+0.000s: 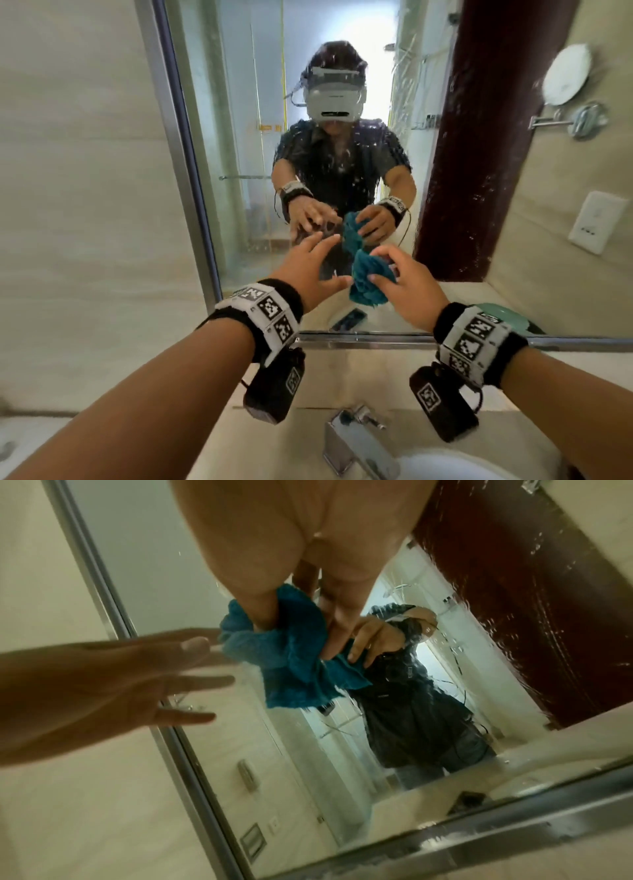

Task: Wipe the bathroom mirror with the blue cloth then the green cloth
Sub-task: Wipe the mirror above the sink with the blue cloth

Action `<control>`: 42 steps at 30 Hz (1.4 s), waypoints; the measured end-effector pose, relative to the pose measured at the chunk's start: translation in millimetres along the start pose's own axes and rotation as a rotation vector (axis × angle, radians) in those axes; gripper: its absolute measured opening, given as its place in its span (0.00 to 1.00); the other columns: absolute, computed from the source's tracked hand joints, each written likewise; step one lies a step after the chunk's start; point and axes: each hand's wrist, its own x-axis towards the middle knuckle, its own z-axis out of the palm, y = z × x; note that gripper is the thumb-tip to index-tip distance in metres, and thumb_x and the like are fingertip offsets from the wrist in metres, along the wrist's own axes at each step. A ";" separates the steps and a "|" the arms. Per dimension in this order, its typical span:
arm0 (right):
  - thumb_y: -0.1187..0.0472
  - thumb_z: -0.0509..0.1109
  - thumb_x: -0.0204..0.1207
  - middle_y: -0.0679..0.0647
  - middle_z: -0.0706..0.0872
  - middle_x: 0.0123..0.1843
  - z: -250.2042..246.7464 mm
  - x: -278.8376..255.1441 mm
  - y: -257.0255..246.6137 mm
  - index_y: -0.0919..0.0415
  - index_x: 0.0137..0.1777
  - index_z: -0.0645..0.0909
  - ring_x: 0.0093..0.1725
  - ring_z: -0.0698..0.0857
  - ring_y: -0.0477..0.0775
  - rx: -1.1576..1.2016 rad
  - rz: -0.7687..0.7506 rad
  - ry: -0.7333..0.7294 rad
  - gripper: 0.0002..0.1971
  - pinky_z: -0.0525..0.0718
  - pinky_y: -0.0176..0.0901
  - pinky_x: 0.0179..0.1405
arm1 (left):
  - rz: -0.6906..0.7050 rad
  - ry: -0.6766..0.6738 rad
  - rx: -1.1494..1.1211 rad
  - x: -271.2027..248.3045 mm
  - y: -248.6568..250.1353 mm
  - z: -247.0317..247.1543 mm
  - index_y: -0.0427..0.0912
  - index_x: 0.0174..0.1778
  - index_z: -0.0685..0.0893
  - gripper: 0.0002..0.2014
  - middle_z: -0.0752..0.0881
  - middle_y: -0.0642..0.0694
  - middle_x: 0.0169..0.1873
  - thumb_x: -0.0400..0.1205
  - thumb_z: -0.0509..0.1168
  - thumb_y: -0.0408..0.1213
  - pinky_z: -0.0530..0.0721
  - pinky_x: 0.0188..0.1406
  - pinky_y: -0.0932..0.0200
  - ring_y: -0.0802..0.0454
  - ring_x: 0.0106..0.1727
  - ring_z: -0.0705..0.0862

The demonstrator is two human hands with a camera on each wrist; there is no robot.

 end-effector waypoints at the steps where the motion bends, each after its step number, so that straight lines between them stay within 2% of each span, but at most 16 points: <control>1: 0.65 0.70 0.76 0.42 0.81 0.48 -5.4 0.9 -8.5 0.50 0.54 0.74 0.51 0.81 0.46 0.055 0.008 -0.004 0.12 0.80 0.46 0.55 | 0.001 -0.032 -0.086 -3.1 5.2 -6.3 0.51 0.82 0.57 0.37 0.59 0.46 0.81 0.79 0.66 0.54 0.60 0.76 0.58 0.49 0.80 0.60; 3: 0.66 0.68 0.78 0.44 0.83 0.49 -15.0 2.5 -25.4 0.49 0.52 0.72 0.51 0.83 0.45 0.152 0.004 -0.019 0.11 0.81 0.45 0.55 | 0.009 -0.081 -0.227 -5.8 14.1 -16.8 0.51 0.81 0.59 0.34 0.66 0.48 0.78 0.81 0.64 0.52 0.64 0.74 0.60 0.51 0.77 0.67; 6: 0.65 0.64 0.81 0.50 0.86 0.47 -25.1 4.3 -49.6 0.53 0.54 0.70 0.47 0.86 0.46 0.274 -0.005 -0.058 0.07 0.86 0.44 0.49 | 0.038 -0.090 -0.369 -3.9 24.6 -32.7 0.50 0.77 0.66 0.29 0.76 0.50 0.70 0.81 0.64 0.51 0.75 0.71 0.52 0.52 0.70 0.76; 10: 0.61 0.61 0.83 0.53 0.85 0.44 -30.0 8.3 -71.8 0.49 0.54 0.70 0.43 0.86 0.49 0.262 -0.031 -0.073 0.05 0.86 0.48 0.45 | 0.050 -0.034 -0.405 -7.0 31.1 -50.8 0.48 0.70 0.71 0.23 0.80 0.52 0.59 0.80 0.66 0.47 0.81 0.55 0.63 0.57 0.57 0.80; 13: 0.61 0.61 0.83 0.49 0.85 0.42 -30.9 11.8 -86.3 0.49 0.55 0.71 0.40 0.85 0.43 0.272 -0.042 -0.097 0.06 0.84 0.42 0.42 | 0.084 0.009 -0.424 -9.1 29.0 -61.6 0.44 0.65 0.72 0.18 0.81 0.49 0.55 0.80 0.68 0.40 0.80 0.45 0.72 0.56 0.53 0.81; 18: 0.60 0.65 0.80 0.43 0.82 0.53 -36.5 23.8 -108.2 0.49 0.60 0.72 0.47 0.82 0.33 0.185 -0.120 -0.122 0.11 0.79 0.28 0.47 | 0.112 0.148 -0.365 -10.0 22.5 -87.1 0.44 0.60 0.74 0.14 0.79 0.50 0.51 0.80 0.66 0.32 0.84 0.51 0.59 0.50 0.53 0.82; 20: 0.58 0.66 0.80 0.46 0.82 0.56 -35.8 27.7 -115.3 0.47 0.65 0.70 0.42 0.86 0.39 0.242 -0.052 -0.168 0.16 0.83 0.33 0.41 | 0.108 0.211 -0.377 -9.1 18.8 -99.0 0.46 0.57 0.74 0.12 0.79 0.49 0.52 0.80 0.66 0.33 0.85 0.53 0.53 0.50 0.52 0.82; 22: 0.55 0.64 0.81 0.50 0.86 0.53 -32.0 29.9 -122.9 0.44 0.64 0.69 0.43 0.89 0.52 0.381 0.097 -0.233 0.14 0.88 0.46 0.40 | 0.125 0.266 -0.364 -10.6 16.8 -108.7 0.49 0.52 0.72 0.11 0.79 0.49 0.52 0.80 0.66 0.32 0.86 0.52 0.52 0.51 0.51 0.82; 25: 0.63 0.58 0.84 0.61 0.86 0.55 -28.7 36.8 -133.9 0.51 0.60 0.74 0.46 0.90 0.59 0.690 0.278 -0.187 0.09 0.89 0.53 0.42 | 0.182 0.292 -0.254 -11.5 13.1 -113.8 0.50 0.48 0.72 0.13 0.79 0.46 0.54 0.77 0.67 0.30 0.83 0.54 0.55 0.50 0.52 0.80; 28: 0.65 0.55 0.83 0.64 0.81 0.61 -29.7 44.3 -140.5 0.59 0.63 0.76 0.54 0.87 0.65 0.903 0.291 -0.171 0.12 0.87 0.55 0.49 | 0.207 0.274 -0.187 -12.8 5.7 -114.0 0.50 0.50 0.74 0.15 0.78 0.46 0.56 0.75 0.69 0.28 0.80 0.55 0.59 0.49 0.56 0.78; 30: 0.63 0.59 0.82 0.63 0.80 0.61 -28.4 46.4 -143.5 0.60 0.61 0.77 0.56 0.85 0.64 0.863 0.270 -0.167 0.11 0.86 0.56 0.54 | 0.222 0.209 -0.238 -13.3 0.0 -115.6 0.50 0.53 0.77 0.17 0.78 0.46 0.58 0.73 0.72 0.31 0.83 0.58 0.56 0.50 0.58 0.79; 32: 0.65 0.65 0.79 0.63 0.82 0.59 -26.9 50.4 -143.3 0.57 0.56 0.78 0.56 0.86 0.60 0.697 0.248 -0.122 0.08 0.86 0.54 0.53 | 0.216 0.151 -0.325 -15.2 -1.7 -119.4 0.50 0.58 0.78 0.18 0.78 0.48 0.60 0.74 0.73 0.36 0.83 0.61 0.55 0.52 0.59 0.79; 34: 0.67 0.69 0.76 0.62 0.83 0.59 -26.5 55.8 -143.6 0.53 0.55 0.78 0.54 0.86 0.59 0.569 0.213 -0.095 0.11 0.86 0.55 0.54 | 0.157 0.122 -0.448 -16.7 1.1 -124.9 0.51 0.66 0.74 0.22 0.76 0.51 0.62 0.77 0.71 0.42 0.82 0.62 0.55 0.54 0.61 0.79; 36: 0.69 0.70 0.74 0.62 0.83 0.58 -26.9 60.4 -147.6 0.52 0.56 0.76 0.54 0.87 0.59 0.569 0.189 -0.081 0.15 0.87 0.55 0.54 | 0.099 0.106 -0.454 -15.0 3.6 -129.1 0.52 0.70 0.70 0.25 0.76 0.52 0.61 0.78 0.70 0.45 0.82 0.60 0.56 0.53 0.62 0.79; 39: 0.73 0.70 0.74 0.60 0.84 0.54 -30.5 66.2 -157.5 0.57 0.60 0.74 0.51 0.88 0.57 0.595 0.142 -0.092 0.18 0.88 0.48 0.48 | 0.090 0.146 -0.341 -8.6 3.9 -132.4 0.51 0.67 0.71 0.23 0.79 0.53 0.54 0.77 0.71 0.44 0.82 0.51 0.64 0.55 0.53 0.81; 42: 0.72 0.71 0.74 0.54 0.83 0.55 -39.0 75.5 -164.0 0.54 0.61 0.74 0.52 0.87 0.55 0.503 0.096 -0.140 0.19 0.88 0.50 0.48 | 0.107 0.246 -0.351 0.8 1.9 -140.6 0.52 0.60 0.74 0.19 0.81 0.51 0.52 0.76 0.72 0.38 0.80 0.43 0.69 0.59 0.45 0.80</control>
